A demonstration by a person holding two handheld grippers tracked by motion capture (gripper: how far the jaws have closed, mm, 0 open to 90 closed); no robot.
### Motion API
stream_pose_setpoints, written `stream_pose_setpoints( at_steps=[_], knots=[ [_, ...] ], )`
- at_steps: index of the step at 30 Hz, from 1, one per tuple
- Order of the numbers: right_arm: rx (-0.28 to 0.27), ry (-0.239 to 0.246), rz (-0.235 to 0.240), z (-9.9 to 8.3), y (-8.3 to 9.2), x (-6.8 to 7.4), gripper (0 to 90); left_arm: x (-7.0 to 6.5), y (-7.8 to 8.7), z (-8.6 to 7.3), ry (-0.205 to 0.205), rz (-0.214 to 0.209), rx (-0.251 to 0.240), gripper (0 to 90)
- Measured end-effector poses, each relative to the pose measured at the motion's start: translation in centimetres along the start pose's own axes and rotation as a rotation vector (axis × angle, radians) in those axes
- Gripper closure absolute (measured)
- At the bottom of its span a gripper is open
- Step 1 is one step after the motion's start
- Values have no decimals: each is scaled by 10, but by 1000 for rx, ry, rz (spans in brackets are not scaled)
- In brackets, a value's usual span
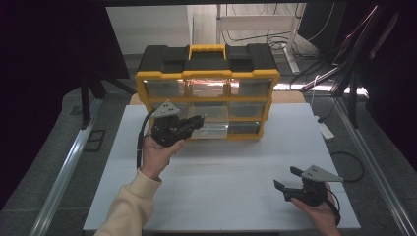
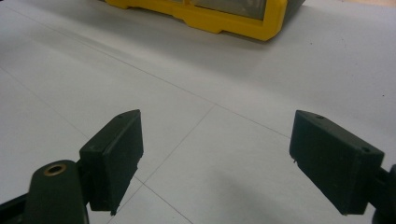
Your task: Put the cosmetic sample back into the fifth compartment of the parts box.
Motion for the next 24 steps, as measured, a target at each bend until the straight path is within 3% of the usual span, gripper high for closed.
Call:
stream_pose_setpoints(
  at_steps=[9, 24],
  knots=[
    [-1, -1, 3, 0, 0, 0, 174, 2, -4, 8, -8, 20, 3, 807],
    [-1, -3, 4, -1, 0, 0, 174, 15, -24, 19, 0, 56, 26, 807]
  ],
)
Point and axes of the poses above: each handheld gripper's, and its own axes: y roughly backward along the jaws, z roughly out of its top, x roughly to its left, the point moved 2 cm from there along -y, roughly forward along the jaws, and after that the axes turned 13 degrees about y, right-handed, at the moved point
